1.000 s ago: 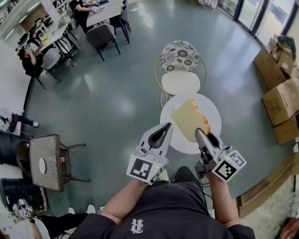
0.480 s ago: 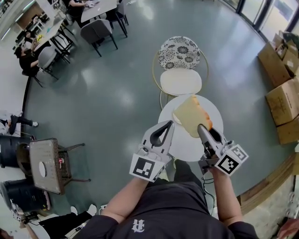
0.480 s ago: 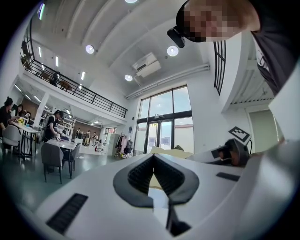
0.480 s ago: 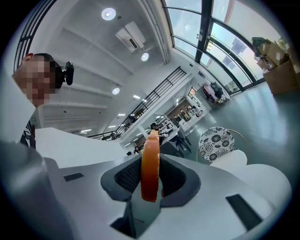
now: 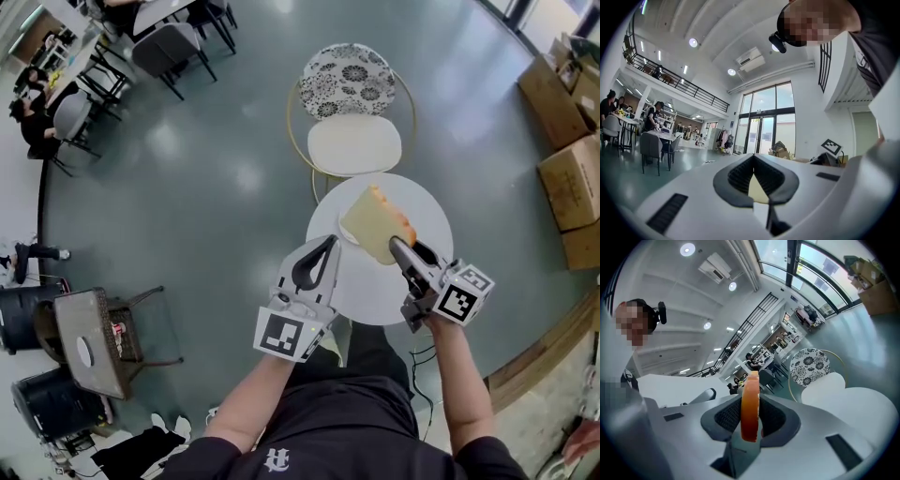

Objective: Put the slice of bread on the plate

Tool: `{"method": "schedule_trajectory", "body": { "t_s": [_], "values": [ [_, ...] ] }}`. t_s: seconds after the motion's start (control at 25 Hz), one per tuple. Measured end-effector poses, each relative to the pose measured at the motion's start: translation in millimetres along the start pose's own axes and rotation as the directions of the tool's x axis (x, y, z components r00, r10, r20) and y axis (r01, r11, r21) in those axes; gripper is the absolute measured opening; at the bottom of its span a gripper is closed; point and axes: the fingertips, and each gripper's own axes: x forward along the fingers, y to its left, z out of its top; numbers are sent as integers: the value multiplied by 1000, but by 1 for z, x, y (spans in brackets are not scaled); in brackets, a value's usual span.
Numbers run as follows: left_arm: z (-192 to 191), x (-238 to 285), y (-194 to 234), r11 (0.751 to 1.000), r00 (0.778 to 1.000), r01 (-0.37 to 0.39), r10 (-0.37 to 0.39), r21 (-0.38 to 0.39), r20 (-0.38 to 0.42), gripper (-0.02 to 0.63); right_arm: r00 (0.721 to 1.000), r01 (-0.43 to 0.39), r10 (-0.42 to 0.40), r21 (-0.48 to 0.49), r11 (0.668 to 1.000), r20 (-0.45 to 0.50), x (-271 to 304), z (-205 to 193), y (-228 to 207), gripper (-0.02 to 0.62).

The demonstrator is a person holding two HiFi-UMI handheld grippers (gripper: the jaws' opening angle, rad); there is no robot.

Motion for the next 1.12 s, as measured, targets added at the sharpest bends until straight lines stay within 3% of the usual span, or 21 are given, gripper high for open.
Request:
{"method": "schedule_trajectory", "body": {
  "t_s": [0.64, 1.12],
  "values": [
    [-117, 43, 24, 1000, 997, 19, -20, -21, -69, 6, 986, 96, -74, 145, 985, -149, 54, -86, -156, 98],
    [-159, 58, 43, 999, 992, -4, -2, -44, -123, 6, 958, 176, -120, 201, 964, -261, 88, -136, -215, 98]
  ]
}}
